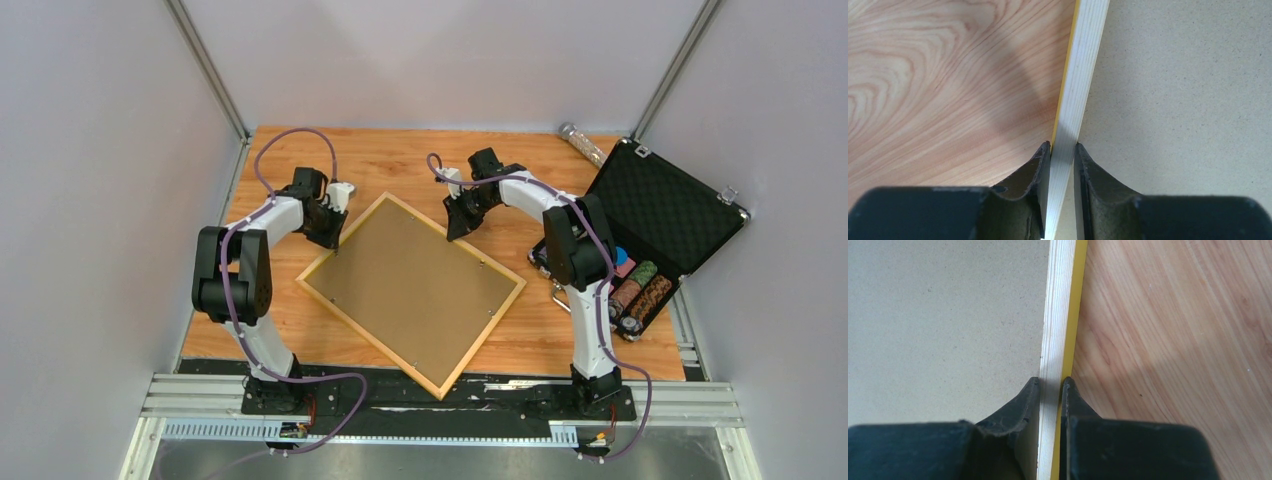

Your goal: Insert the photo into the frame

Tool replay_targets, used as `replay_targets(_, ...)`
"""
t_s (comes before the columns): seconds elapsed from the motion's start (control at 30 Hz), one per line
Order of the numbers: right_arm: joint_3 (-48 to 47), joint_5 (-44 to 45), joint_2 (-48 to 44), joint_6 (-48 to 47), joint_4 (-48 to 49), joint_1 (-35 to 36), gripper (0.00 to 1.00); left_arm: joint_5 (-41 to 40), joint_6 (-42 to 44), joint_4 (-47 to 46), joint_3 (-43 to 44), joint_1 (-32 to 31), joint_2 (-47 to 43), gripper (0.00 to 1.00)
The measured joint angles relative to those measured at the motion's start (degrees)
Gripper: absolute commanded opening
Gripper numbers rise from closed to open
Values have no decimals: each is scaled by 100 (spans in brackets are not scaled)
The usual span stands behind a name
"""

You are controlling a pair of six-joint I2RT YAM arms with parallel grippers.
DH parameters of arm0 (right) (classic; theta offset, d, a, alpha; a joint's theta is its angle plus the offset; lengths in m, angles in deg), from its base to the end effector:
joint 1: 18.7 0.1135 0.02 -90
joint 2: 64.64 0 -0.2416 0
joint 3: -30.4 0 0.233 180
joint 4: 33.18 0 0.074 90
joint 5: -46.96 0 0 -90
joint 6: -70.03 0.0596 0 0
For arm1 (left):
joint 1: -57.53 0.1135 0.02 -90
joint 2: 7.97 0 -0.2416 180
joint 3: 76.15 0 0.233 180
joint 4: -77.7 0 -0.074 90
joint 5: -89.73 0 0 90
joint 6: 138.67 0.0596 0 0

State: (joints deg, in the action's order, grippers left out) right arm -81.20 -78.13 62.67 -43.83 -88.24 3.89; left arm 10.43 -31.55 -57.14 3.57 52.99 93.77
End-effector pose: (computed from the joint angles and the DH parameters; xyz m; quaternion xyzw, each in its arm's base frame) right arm 0.3849 0.1973 0.1267 -0.4170 0.8440 0.2954 0.1625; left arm 0.3346 -0.0377 0.1405 0.2015 0.9551 -0.0693 0.2058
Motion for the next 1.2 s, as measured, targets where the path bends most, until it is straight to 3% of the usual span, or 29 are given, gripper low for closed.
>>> replay_targets(0.1,0,0,0,0,0,0,1,-9,37,2,-4,-17,-9,18)
replay_targets(0.27,0,0,0,0,0,0,0,-35,162,-7,-28,-37,-48,15)
replay_targets(0.4,0,0,0,0,0,0,1,-4,302,7,-31,-37,-59,20)
replay_targets(0.67,0,-11,2,-2,-9,2,1,83,529,407,164,-15,-59,41)
replay_targets(1.03,0,-11,2,-2,-9,2,1,367,-55,737,402,109,-232,59)
replay_targets(1.2,0,-9,2,-2,-9,2,1,319,-208,721,382,107,-243,61)
